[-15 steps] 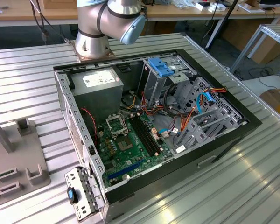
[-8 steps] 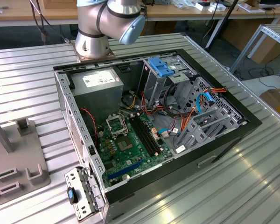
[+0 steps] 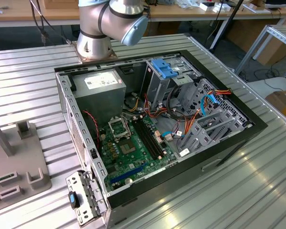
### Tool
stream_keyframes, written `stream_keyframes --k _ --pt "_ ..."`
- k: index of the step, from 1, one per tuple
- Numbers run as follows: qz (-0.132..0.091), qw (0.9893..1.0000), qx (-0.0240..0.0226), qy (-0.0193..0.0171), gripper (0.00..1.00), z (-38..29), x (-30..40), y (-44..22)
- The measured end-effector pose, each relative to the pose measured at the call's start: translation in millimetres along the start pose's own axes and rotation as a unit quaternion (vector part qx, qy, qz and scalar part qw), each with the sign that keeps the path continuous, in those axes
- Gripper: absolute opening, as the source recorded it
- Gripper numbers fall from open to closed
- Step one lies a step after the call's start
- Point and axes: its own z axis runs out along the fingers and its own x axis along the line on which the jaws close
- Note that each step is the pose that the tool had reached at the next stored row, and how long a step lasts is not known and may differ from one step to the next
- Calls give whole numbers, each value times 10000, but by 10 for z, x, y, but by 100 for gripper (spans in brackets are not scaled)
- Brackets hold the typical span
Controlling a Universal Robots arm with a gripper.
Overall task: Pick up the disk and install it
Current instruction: 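Reach for the disk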
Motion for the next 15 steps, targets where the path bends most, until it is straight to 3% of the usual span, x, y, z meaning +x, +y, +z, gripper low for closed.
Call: stream_keyframes --k 1,5,15 --pt "1 10000 0 0 11 0 4 1" --pt "0 10000 0 0 11 -3 178 -13" --pt "0 10000 0 0 11 -6 368 -27"
